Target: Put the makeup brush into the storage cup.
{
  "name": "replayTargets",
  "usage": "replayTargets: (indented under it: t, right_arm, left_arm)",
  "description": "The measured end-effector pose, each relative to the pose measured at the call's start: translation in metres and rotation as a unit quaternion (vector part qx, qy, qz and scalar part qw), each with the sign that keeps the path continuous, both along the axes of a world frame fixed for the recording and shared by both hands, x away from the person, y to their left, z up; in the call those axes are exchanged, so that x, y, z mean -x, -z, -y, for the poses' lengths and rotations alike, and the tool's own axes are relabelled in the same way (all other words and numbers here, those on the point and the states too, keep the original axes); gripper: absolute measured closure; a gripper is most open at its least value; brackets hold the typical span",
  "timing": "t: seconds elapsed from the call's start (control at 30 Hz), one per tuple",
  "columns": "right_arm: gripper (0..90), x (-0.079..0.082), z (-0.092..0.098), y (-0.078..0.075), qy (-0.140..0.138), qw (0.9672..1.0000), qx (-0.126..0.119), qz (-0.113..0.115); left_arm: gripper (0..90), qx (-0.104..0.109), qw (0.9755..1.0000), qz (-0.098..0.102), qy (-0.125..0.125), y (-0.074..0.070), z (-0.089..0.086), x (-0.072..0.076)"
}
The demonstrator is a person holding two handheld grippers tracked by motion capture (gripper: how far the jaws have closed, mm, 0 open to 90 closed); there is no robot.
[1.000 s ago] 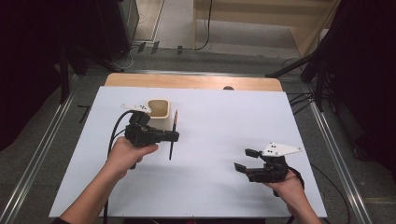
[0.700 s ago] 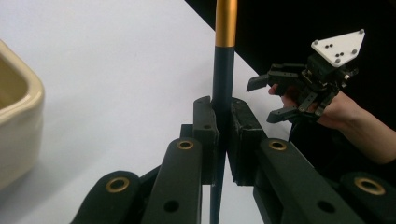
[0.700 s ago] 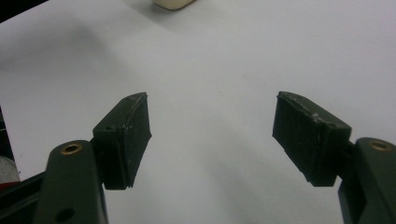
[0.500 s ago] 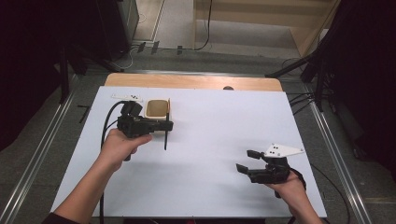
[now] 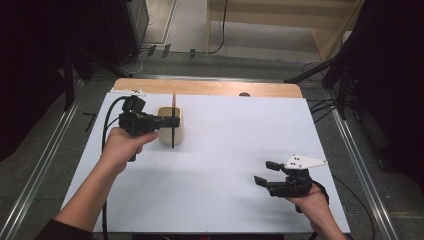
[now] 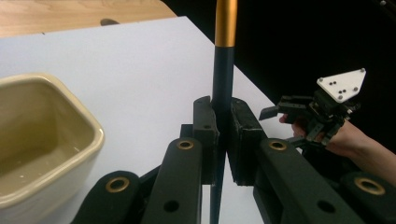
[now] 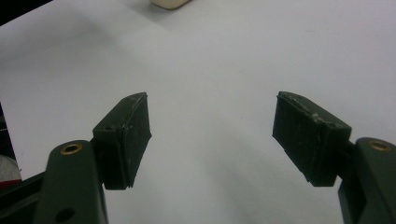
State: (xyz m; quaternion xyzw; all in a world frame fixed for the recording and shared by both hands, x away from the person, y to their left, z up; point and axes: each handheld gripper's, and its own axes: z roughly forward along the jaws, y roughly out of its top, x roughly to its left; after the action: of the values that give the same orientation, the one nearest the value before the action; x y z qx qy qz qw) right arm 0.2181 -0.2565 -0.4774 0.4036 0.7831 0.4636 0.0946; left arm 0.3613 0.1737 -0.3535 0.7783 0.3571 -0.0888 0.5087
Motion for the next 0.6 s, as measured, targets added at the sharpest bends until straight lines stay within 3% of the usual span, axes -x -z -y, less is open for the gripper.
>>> replayTargets:
  t: [0.23, 0.6]
  right_arm:
    - [28.5, 0.000, 0.000, 0.000, 0.000, 1.0000, 0.000, -0.001]
    - [28.5, 0.000, 0.001, 0.000, 0.001, 1.0000, -0.002, 0.002]
  left_arm:
    - [83.8, 0.002, 0.9998, 0.012, -0.017, -0.012, -0.006, -0.008]
    - [83.7, -0.016, 0.9975, 0.040, -0.056, -0.021, -0.008, -0.019]
